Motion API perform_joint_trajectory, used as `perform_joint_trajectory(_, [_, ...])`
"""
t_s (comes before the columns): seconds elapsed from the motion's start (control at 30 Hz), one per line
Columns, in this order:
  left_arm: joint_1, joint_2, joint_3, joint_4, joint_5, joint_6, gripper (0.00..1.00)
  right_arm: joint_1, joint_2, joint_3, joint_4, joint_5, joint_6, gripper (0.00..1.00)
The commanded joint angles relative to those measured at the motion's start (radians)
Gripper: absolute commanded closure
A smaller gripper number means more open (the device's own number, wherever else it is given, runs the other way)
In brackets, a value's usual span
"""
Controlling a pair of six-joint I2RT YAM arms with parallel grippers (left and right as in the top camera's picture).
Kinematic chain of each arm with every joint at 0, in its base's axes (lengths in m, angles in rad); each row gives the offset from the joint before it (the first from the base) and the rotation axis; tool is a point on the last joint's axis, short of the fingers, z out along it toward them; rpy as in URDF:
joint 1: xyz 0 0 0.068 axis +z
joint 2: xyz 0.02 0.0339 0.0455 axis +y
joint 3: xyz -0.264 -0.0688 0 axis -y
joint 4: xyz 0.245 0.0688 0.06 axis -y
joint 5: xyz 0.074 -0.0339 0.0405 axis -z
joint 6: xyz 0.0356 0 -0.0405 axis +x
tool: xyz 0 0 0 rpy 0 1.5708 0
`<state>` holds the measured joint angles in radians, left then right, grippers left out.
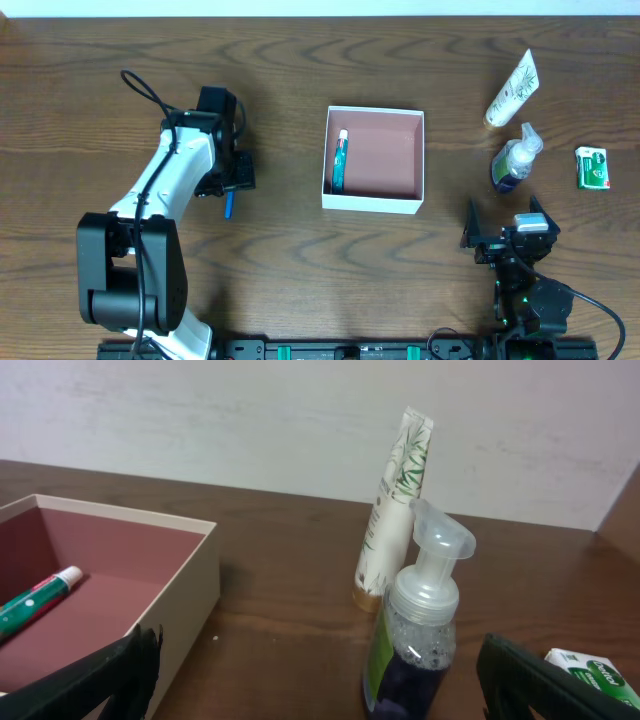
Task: Pack container
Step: 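Move the left gripper back over the blue razor, then lower the left gripper and grasp the blue razor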
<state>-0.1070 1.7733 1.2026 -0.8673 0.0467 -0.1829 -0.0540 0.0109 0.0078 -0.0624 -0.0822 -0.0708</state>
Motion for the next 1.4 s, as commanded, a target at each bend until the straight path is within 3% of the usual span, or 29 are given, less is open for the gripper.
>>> perform_joint_trajectory(0.0, [0.019, 0.006, -0.029, 0.022, 0.017, 0.05, 0.33, 0.0, -0.004, -0.002, -0.002, -0.004, -0.013, 0.01])
perform_joint_trajectory(1.37, [0.05, 0.137, -0.061, 0.112, 0.022, 0.093, 0.33, 0.0, -0.004, -0.002, -0.002, -0.004, -0.013, 0.01])
